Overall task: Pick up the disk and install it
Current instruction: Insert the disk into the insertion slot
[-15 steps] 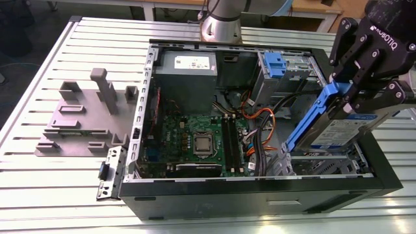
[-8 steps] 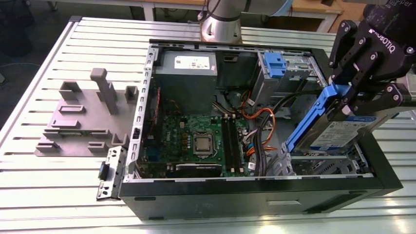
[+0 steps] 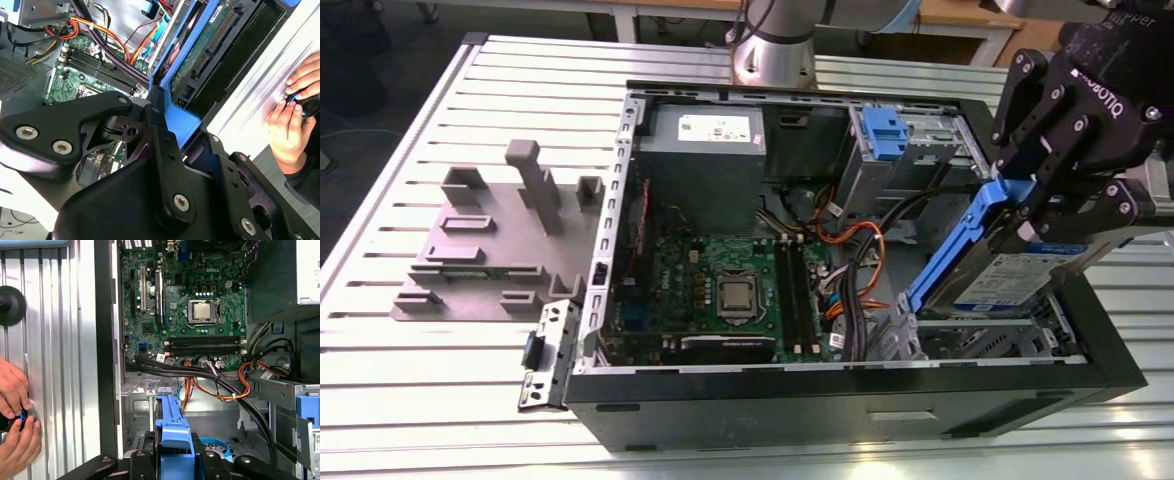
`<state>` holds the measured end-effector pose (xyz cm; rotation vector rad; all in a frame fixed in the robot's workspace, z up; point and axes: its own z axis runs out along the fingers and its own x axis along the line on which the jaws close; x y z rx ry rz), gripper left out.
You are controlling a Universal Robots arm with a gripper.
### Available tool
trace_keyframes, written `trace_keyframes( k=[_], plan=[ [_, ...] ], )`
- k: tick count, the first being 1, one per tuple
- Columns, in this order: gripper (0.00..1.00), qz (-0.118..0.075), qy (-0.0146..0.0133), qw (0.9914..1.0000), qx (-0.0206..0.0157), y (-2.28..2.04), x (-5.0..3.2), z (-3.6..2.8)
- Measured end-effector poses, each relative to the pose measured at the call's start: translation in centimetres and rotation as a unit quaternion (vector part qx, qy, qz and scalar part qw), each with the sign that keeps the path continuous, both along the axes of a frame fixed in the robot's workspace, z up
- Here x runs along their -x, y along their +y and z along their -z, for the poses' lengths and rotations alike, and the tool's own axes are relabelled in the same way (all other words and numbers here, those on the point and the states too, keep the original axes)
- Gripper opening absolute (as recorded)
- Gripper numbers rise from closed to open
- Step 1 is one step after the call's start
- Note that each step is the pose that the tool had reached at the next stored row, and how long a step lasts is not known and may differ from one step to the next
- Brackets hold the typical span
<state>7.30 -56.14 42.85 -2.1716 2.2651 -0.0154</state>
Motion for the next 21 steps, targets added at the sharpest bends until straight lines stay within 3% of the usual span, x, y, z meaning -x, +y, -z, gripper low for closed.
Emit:
trace_keyframes(
  k=[21],
  plan=[
    [0.36,0.0,0.0,1.0,0.0,-0.4,0.0,2.09]
  ],
)
